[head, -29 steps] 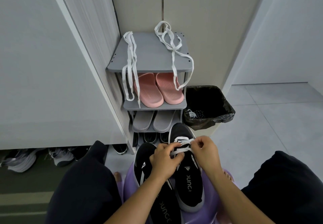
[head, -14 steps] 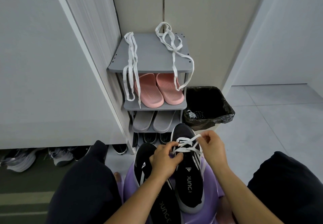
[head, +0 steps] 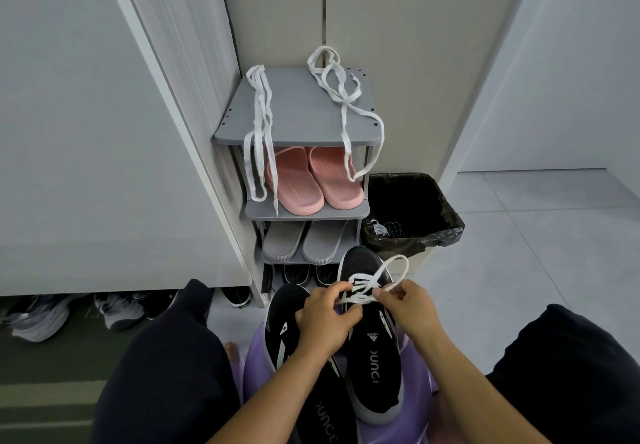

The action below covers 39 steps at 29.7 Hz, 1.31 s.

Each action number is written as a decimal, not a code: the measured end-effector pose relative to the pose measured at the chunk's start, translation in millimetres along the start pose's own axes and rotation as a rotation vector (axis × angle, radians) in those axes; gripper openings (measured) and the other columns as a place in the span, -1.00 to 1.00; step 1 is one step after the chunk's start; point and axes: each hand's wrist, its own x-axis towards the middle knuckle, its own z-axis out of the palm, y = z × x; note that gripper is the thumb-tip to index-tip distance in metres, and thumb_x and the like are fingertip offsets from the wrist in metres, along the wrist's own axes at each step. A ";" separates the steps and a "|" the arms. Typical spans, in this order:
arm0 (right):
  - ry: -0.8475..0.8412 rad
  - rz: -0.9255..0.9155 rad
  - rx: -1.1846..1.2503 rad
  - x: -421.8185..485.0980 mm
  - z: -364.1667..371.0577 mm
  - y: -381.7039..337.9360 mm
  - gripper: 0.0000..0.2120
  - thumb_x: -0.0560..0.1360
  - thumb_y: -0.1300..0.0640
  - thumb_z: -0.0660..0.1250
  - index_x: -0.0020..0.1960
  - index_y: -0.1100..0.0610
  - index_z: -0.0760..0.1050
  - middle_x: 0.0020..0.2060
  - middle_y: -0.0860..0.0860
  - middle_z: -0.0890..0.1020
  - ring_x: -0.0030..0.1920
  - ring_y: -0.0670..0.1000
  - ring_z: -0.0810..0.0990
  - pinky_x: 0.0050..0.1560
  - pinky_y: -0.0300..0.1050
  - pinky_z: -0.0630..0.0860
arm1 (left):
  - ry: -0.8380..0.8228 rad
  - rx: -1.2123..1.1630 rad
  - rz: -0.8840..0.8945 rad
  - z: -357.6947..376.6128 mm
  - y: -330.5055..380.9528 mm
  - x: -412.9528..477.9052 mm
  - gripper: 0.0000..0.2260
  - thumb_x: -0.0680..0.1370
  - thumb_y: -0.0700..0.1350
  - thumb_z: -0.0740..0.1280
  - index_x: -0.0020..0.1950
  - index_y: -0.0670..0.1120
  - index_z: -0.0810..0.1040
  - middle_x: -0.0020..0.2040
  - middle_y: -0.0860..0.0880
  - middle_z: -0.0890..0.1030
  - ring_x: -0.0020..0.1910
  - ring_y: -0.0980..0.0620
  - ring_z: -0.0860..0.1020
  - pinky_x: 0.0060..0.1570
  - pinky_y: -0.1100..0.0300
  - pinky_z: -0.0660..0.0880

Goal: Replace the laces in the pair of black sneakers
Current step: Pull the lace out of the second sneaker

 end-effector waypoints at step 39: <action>0.345 -0.039 0.327 10.6 -31.3 -10.3 -0.76 0.54 0.13 0.27 -0.24 0.26 0.44 -0.37 0.08 0.49 -0.34 0.03 0.39 -0.31 -0.14 0.31 | -0.050 -0.024 -0.009 -7.3 2.0 -2.6 -0.69 0.50 0.01 0.32 0.24 0.16 0.47 0.12 0.09 0.34 0.22 0.09 0.39 0.29 0.19 0.13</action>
